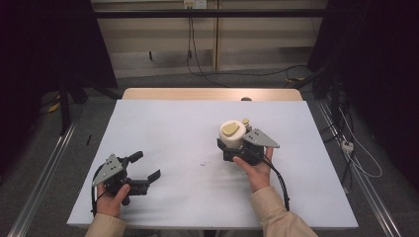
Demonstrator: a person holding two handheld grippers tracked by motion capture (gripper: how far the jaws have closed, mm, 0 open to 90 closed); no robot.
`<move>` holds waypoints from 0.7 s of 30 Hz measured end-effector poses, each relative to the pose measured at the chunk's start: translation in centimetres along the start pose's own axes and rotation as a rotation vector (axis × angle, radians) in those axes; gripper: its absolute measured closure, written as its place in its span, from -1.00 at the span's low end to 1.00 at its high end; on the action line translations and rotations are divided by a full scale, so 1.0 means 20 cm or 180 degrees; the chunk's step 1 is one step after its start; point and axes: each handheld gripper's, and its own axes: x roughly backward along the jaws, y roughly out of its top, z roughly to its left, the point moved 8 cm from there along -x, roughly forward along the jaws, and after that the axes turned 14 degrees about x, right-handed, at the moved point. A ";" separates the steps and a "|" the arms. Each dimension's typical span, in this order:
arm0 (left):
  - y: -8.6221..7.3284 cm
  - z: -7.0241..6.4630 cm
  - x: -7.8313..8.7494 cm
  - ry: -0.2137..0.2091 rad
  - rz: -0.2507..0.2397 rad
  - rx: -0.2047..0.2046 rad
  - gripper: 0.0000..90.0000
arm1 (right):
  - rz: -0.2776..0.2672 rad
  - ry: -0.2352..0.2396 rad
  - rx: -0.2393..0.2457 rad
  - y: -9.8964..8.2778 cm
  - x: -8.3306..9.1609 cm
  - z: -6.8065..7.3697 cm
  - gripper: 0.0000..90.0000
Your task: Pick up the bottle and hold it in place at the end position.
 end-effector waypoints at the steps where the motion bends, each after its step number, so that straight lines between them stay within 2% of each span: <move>1: 0.00 0.00 0.00 -0.0002 0.0000 0.0000 -0.90 | -0.0007 0.0002 0.0001 0.00 -0.01 0.00 -0.85; 14: 0.00 0.00 0.01 0.0000 -0.0003 0.0004 -0.90 | -0.0039 0.0027 0.0015 0.04 -0.10 0.03 -0.85; 21: 0.00 0.00 0.01 -0.0003 -0.0002 -0.0004 -0.90 | -0.0018 0.0050 0.0008 0.02 -0.14 0.04 -0.85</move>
